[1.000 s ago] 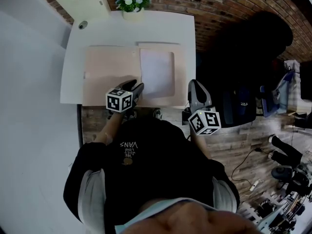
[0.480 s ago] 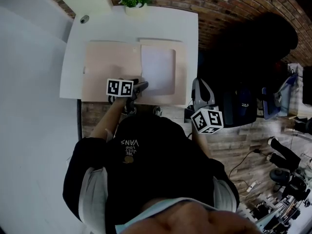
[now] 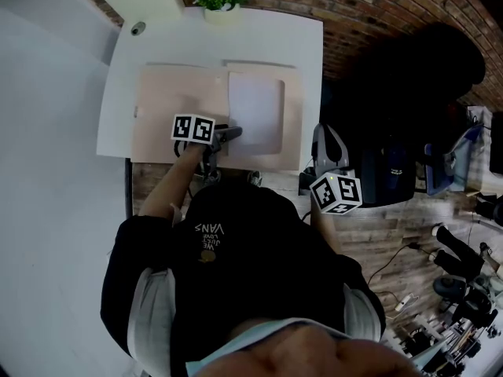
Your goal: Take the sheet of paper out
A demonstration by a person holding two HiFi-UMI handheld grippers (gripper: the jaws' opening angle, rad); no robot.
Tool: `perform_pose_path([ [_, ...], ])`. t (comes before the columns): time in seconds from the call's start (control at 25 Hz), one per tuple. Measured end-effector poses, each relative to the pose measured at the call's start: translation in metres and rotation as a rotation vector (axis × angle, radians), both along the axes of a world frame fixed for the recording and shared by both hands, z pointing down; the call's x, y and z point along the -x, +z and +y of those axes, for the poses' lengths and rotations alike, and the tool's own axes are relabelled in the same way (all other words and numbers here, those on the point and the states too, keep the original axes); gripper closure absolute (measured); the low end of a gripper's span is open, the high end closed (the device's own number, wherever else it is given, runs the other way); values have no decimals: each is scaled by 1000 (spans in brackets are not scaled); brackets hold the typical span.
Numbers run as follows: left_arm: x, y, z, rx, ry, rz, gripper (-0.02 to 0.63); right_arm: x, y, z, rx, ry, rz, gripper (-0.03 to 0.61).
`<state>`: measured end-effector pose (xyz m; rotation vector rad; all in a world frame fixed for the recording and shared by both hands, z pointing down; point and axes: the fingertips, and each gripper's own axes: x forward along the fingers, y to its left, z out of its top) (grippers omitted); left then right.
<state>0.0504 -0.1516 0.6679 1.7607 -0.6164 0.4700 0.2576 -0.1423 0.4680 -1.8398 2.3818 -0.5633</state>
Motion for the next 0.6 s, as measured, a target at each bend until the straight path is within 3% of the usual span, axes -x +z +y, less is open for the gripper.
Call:
perform_pose_path([
  [0.6, -9, -1, -2, 124, -6, 155, 353, -7, 5, 0, 12, 19, -3, 577],
])
